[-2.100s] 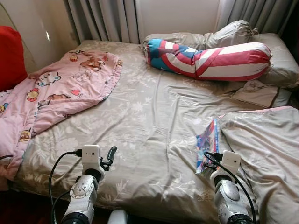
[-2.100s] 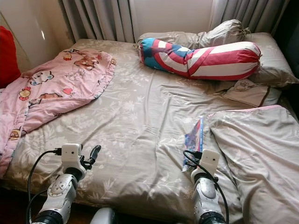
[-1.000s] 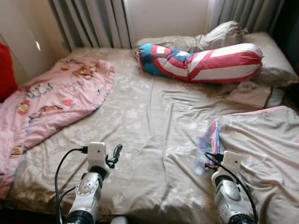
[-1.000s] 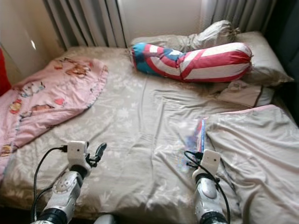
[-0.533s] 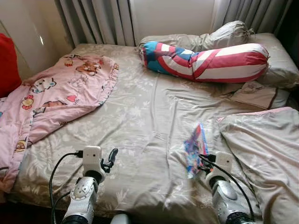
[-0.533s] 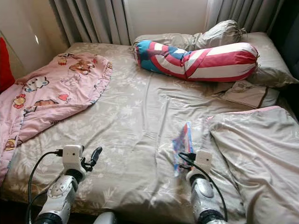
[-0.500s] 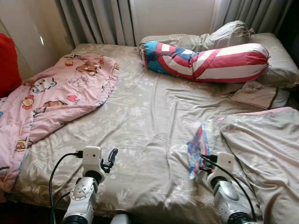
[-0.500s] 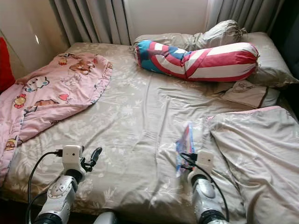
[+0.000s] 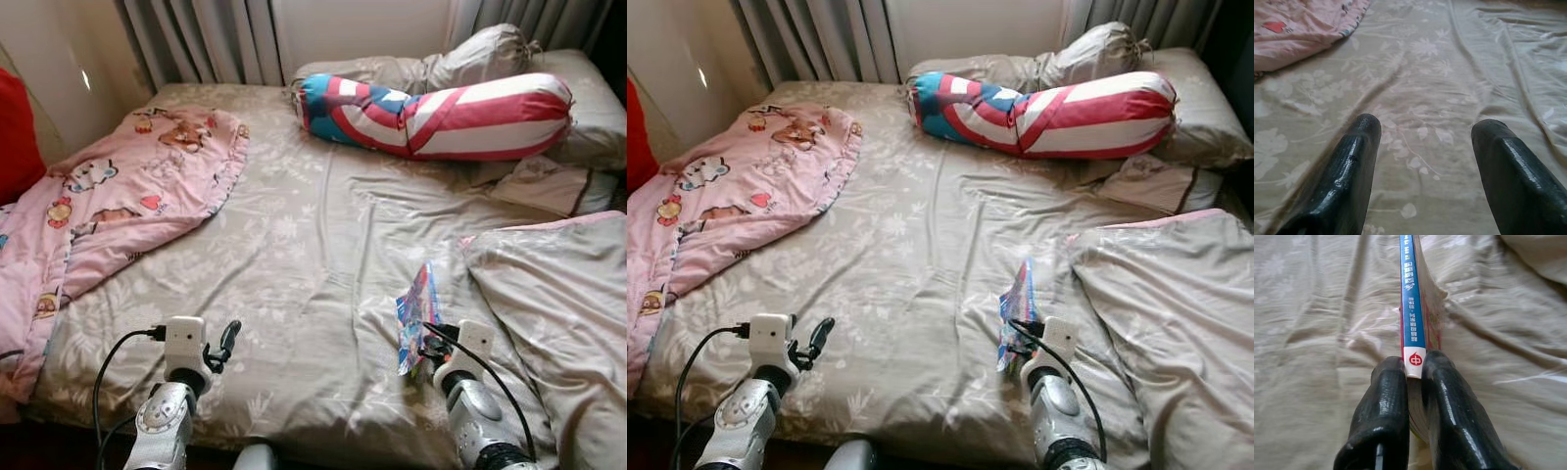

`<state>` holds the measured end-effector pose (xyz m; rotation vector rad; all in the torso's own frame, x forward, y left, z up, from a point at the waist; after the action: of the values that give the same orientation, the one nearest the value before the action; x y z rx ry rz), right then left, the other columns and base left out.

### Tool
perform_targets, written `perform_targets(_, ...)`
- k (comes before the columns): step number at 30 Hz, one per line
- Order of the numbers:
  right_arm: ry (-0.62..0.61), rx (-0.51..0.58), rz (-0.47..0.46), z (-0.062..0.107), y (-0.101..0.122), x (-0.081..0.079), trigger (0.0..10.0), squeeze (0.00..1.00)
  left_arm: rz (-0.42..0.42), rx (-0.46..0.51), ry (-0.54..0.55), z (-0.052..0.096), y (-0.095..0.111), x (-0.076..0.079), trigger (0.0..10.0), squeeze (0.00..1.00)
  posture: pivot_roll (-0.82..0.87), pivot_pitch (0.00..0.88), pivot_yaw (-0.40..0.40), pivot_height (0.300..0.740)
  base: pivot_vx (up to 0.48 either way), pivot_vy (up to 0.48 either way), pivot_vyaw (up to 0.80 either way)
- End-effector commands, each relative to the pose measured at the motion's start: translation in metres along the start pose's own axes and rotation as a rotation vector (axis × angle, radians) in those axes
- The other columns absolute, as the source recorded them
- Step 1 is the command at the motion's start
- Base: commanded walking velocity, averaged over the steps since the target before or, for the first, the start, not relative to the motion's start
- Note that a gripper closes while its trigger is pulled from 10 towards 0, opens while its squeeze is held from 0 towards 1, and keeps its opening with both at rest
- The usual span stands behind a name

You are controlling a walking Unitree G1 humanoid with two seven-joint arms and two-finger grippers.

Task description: Clean up the room

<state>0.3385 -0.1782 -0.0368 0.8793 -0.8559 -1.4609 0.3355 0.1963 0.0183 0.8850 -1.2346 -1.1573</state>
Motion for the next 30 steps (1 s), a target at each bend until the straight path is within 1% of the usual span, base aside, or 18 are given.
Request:
perform_targets(1, 0.006, 0.028, 0.015, -0.003, 0.010, -0.004, 10.0, 0.00, -0.010, -0.013, 0.006, 0.003, -0.001, -0.005, 10.0, 0.00, 0.01, 0.118, 0.061, 0.660, 0.000, 0.000, 0.00)
perform_targets(2, -0.005, 0.019, 0.031, -0.003, 0.009, -0.003, 10.0, 0.00, -0.011, -0.016, 0.005, 0.004, -0.001, -0.005, 10.0, 0.00, 0.01, 0.118, 0.061, 0.660, 0.000, 0.000, 0.00)
perform_targets(3, -0.039, -0.005, 0.054, -0.002, 0.005, 0.005, 10.0, 0.00, -0.010, -0.019, 0.006, 0.004, -0.001, -0.005, 10.0, 0.00, 0.01, 0.118, 0.061, 0.660, 0.000, 0.000, 0.00)
perform_targets(5, -0.071, -0.025, 0.076, -0.001, 0.002, 0.011, 10.0, 0.00, -0.010, -0.021, 0.006, 0.004, -0.002, -0.005, 10.0, 0.00, 0.01, 0.118, 0.061, 0.660, 0.000, 0.000, 0.00)
perform_targets(6, -0.096, -0.038, 0.085, 0.000, -0.001, 0.018, 10.0, 0.00, -0.011, -0.022, 0.006, 0.005, -0.002, -0.005, 10.0, 0.00, 0.01, 0.118, 0.061, 0.660, 0.000, 0.000, 0.00)
perform_targets(11, -0.107, -0.038, 0.092, 0.002, -0.002, 0.026, 10.0, 0.00, -0.010, -0.024, 0.006, 0.005, -0.002, -0.004, 10.0, 0.00, 0.01, 0.120, 0.060, 0.660, 0.000, 0.000, 0.00)
perform_targets(15, -0.141, -0.078, 0.125, 0.004, -0.009, 0.035, 10.0, 0.00, -0.008, -0.031, 0.007, 0.005, -0.003, -0.004, 10.0, 0.00, 0.00, 0.121, 0.061, 0.660, 0.000, 0.000, 0.00)
perform_targets(16, -0.141, -0.078, 0.125, 0.004, -0.009, 0.035, 10.0, 0.00, -0.008, -0.031, 0.007, 0.005, -0.003, -0.004, 10.0, 0.00, 0.00, 0.121, 0.061, 0.660, 0.000, 0.000, 0.00)
perform_targets(17, -0.154, -0.104, 0.132, 0.005, -0.015, 0.037, 10.0, 0.00, -0.008, -0.035, 0.004, 0.005, -0.004, -0.002, 10.0, 0.00, 0.01, 0.121, 0.062, 0.660, 0.000, 0.000, 0.00)
perform_targets(27, -0.163, -0.120, 0.142, 0.006, -0.017, 0.037, 10.0, 0.00, -0.009, -0.044, 0.000, 0.005, -0.006, -0.001, 10.0, 0.00, 0.00, 0.121, 0.062, 0.660, 0.000, 0.000, 0.00)
perform_targets(28, -0.163, -0.121, 0.143, 0.005, -0.017, 0.036, 10.0, 0.09, -0.009, -0.045, 0.001, 0.005, -0.006, 0.000, 10.0, 0.00, 0.00, 0.121, 0.062, 0.660, 0.000, 0.000, 0.00)
perform_targets(30, -0.165, -0.122, 0.144, 0.006, -0.017, 0.037, 10.0, 0.09, -0.008, -0.046, 0.001, 0.005, -0.007, 0.000, 10.0, 0.00, 0.01, 0.121, 0.061, 0.660, 0.000, 0.000, 0.00)
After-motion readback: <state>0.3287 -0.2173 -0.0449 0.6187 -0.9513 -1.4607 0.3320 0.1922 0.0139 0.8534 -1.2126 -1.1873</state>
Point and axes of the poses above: a point about 5 cm out from each wrist's last joint towards the gripper, its own z axis pointing back from the gripper into the wrist, its own y axis along the axis of the wrist's last joint, x = y × z, the point moved 6 cm from there along -z, pointing out of the wrist towards the gripper, and after that the axes turned 14 degrees about z, right-handed, at the moved point
